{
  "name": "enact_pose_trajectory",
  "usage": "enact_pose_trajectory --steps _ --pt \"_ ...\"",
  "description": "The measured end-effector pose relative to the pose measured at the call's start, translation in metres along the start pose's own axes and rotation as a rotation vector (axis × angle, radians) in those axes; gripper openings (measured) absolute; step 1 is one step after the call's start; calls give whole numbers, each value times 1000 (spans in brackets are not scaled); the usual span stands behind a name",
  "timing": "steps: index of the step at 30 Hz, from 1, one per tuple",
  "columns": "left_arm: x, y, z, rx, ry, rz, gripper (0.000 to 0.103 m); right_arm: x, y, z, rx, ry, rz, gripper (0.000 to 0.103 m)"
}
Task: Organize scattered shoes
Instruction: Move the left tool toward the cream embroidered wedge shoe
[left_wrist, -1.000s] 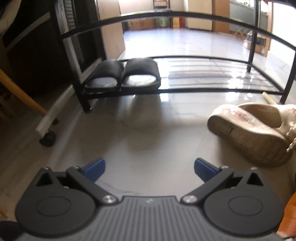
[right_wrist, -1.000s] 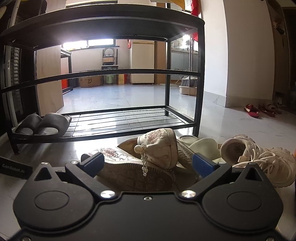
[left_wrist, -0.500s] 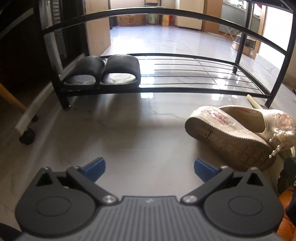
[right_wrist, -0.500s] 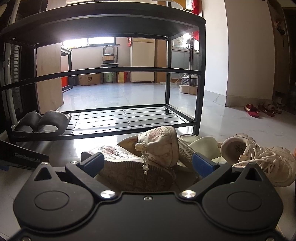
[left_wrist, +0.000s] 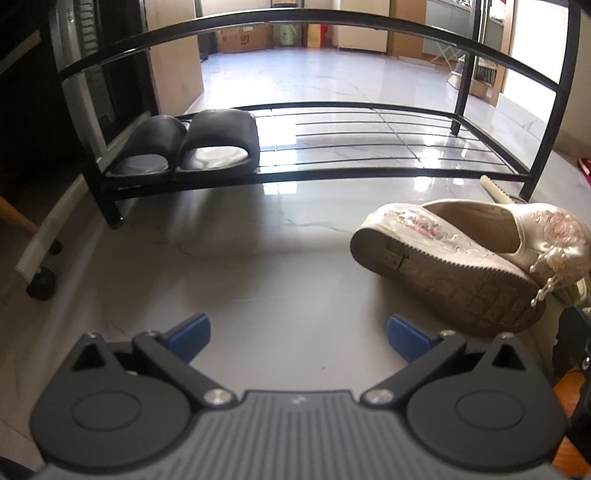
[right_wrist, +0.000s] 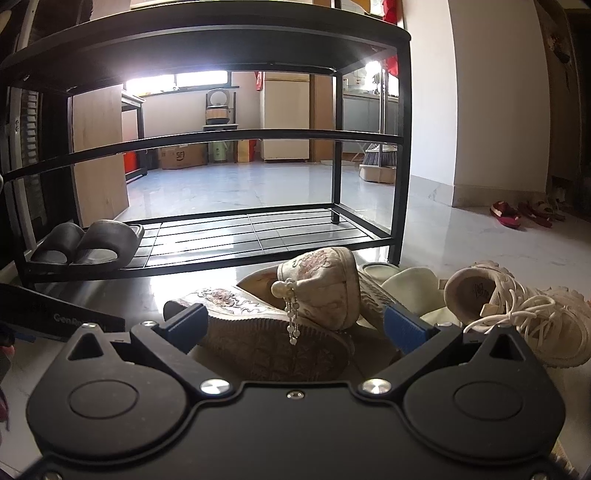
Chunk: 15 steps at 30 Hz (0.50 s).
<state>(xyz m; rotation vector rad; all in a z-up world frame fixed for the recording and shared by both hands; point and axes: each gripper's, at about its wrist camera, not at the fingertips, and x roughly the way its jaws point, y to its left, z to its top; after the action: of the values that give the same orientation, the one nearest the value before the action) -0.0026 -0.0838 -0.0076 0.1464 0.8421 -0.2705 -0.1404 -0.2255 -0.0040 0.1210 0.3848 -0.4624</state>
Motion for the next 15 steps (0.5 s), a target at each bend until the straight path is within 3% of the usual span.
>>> enact_pose_trajectory --steps 15 --pt "13 -5 15 -47 11 -76 102 -6 -14 4 82 -11 17 103"
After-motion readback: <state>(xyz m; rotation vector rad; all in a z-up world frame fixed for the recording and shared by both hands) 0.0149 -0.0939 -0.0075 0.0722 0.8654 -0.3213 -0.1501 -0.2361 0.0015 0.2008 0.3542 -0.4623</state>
